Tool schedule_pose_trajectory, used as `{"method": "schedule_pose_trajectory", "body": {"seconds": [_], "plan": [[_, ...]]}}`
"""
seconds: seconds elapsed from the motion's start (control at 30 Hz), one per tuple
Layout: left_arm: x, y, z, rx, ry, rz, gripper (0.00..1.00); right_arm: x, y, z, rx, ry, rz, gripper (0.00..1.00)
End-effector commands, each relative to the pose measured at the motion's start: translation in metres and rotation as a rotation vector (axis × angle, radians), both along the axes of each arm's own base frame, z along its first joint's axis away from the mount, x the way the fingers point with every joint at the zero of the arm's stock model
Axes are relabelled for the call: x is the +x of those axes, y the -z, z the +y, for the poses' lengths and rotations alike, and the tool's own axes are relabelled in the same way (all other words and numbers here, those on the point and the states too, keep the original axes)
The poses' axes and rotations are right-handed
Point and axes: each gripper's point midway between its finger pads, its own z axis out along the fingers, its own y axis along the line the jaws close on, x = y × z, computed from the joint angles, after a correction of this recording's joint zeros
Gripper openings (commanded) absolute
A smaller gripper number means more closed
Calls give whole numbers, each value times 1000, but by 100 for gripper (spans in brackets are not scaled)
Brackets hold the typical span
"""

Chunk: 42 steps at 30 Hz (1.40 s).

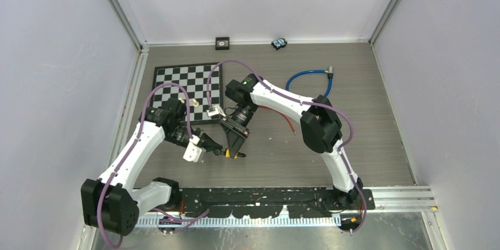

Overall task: Unlock with the key
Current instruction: Unlock the lock.

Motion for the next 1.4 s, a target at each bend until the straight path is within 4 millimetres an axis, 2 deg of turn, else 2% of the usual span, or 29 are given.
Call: {"method": "schedule_pose_trajectory", "body": {"seconds": [0.0, 0.17, 0.53, 0.83, 1.1, 1.37], "plan": [[0, -23, -15, -165, 114, -236, 0, 3, -27, 16, 133, 25, 56, 0], [0, -31, -16, -181, 113, -242, 0, 6, -24, 19, 124, 44, 91, 0], [-2, -23, -13, -163, 106, -237, 0, 14, -31, 15, 156, 70, 126, 0], [-3, -26, -14, -212, 120, -293, 0, 14, -32, 13, 173, 71, 136, 0], [-7, -32, -18, -268, 116, -259, 0, 17, -31, 14, 170, 63, 98, 0], [-15, -25, -23, -298, 134, -201, 0, 21, -32, 17, 176, 50, 70, 0]]}}
